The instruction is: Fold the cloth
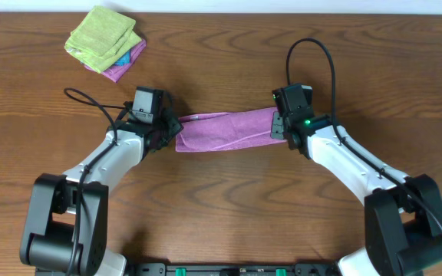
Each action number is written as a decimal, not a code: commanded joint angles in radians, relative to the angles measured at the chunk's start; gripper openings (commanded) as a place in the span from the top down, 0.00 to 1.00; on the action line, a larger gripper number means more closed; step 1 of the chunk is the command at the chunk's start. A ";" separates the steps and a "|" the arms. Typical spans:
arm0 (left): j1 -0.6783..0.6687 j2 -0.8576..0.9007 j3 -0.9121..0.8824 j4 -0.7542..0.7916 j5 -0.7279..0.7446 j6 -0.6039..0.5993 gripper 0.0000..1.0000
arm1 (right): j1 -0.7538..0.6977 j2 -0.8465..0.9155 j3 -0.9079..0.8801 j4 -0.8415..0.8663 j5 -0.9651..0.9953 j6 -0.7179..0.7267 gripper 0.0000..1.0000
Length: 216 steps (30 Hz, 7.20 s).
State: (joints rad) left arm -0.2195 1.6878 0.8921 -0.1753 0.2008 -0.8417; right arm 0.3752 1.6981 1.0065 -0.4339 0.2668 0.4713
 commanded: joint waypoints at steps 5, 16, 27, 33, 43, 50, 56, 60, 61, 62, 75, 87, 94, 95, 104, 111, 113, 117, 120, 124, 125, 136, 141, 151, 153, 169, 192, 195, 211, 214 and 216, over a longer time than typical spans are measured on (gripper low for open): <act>0.008 0.000 0.016 -0.011 0.116 -0.057 0.53 | 0.005 0.005 0.005 -0.023 0.021 0.003 0.58; -0.050 0.052 0.014 0.008 0.140 -0.162 0.63 | 0.005 0.005 0.007 -0.019 0.014 0.007 0.59; -0.047 0.058 0.014 0.191 0.069 -0.146 0.88 | 0.005 0.005 0.007 -0.032 0.013 0.006 0.61; -0.008 0.058 0.014 0.187 0.036 -0.122 0.70 | 0.006 0.005 0.007 -0.042 0.013 0.006 0.61; 0.017 0.058 0.014 0.156 0.138 -0.123 0.66 | 0.006 0.005 0.007 -0.053 0.013 0.006 0.62; 0.016 0.058 0.014 0.067 0.149 -0.124 0.66 | 0.006 0.005 0.007 -0.053 -0.013 0.007 0.63; -0.003 0.058 0.014 0.068 0.163 -0.141 0.65 | 0.006 0.005 0.007 -0.053 -0.013 0.007 0.64; -0.036 0.058 0.014 0.077 0.162 -0.160 0.65 | 0.006 0.005 0.007 -0.053 -0.013 0.006 0.64; -0.042 0.058 0.014 0.081 0.161 -0.162 0.64 | 0.006 0.005 0.007 -0.053 -0.013 0.006 0.64; -0.044 0.058 0.014 0.083 0.163 -0.163 0.63 | 0.006 0.005 0.007 -0.053 -0.013 0.006 0.64; 0.012 0.058 0.014 0.113 0.409 -0.160 0.72 | 0.006 0.005 0.007 -0.083 -0.012 0.006 0.64; 0.087 0.058 0.014 0.101 0.487 -0.106 0.68 | 0.006 0.005 0.007 -0.082 -0.012 0.006 0.64; 0.065 0.058 0.014 0.075 0.399 -0.070 0.65 | 0.006 0.005 0.007 -0.080 -0.012 0.006 0.64; 0.053 0.058 0.014 0.076 0.387 -0.070 0.64 | 0.006 0.005 0.007 -0.079 -0.012 0.007 0.64; 0.002 0.066 0.014 0.080 0.302 -0.071 0.62 | 0.006 0.005 0.007 -0.079 -0.013 0.007 0.64; 0.002 0.105 0.014 0.203 0.505 -0.135 0.66 | 0.006 0.005 0.007 -0.082 -0.013 0.006 0.64; 0.002 0.105 0.014 0.244 0.558 -0.171 0.66 | 0.006 0.005 0.007 -0.084 -0.013 0.007 0.64; 0.003 0.105 0.014 0.272 0.612 -0.201 0.66 | 0.006 0.005 0.007 -0.083 -0.013 0.007 0.64; 0.003 0.105 0.014 0.304 0.639 -0.236 0.66 | 0.006 0.005 0.007 -0.084 -0.013 0.007 0.64; 0.014 0.105 0.014 0.323 0.643 -0.240 0.66 | 0.006 0.005 0.007 -0.085 -0.013 0.007 0.64; 0.027 0.105 0.014 0.323 0.645 -0.240 0.66 | 0.006 0.005 0.007 -0.090 -0.014 0.007 0.64; 0.229 0.105 0.014 0.338 0.766 -0.247 0.66 | 0.006 0.005 0.007 -0.108 -0.039 0.007 0.64; 0.279 0.105 0.014 0.338 0.782 -0.247 0.66 | 0.006 0.005 0.007 -0.108 -0.039 0.007 0.64; 0.282 0.105 0.014 0.345 0.893 -0.245 0.65 | 0.006 0.005 0.007 -0.079 -0.039 0.007 0.62; 0.262 0.105 0.014 0.346 0.892 -0.245 0.65 | 0.006 0.005 0.007 -0.058 -0.039 0.006 0.61; -0.056 0.105 0.014 0.142 0.150 -0.042 0.94 | -0.154 -0.029 0.027 -0.009 -0.322 0.265 0.14; -0.056 0.105 0.014 0.044 0.032 0.008 0.94 | -0.197 0.138 0.025 0.109 -0.518 0.296 0.28; -0.056 0.105 0.014 0.044 0.034 0.008 0.94 | -0.197 0.138 0.024 0.141 -0.533 0.299 0.29; -0.056 0.105 0.014 0.044 0.067 0.004 0.94 | -0.150 0.187 0.025 0.192 -0.534 0.298 0.55; -0.056 0.105 0.014 0.044 0.081 0.004 0.94 | -0.132 0.185 0.025 0.305 -0.597 0.204 0.88; -0.056 0.105 0.015 0.044 0.081 0.004 0.94 | -0.130 0.177 0.026 0.347 -0.630 0.204 0.99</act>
State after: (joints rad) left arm -0.2714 1.7844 0.8978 -0.1268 0.2741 -0.8558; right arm 0.2344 1.8748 1.0206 -0.1047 -0.3069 0.7143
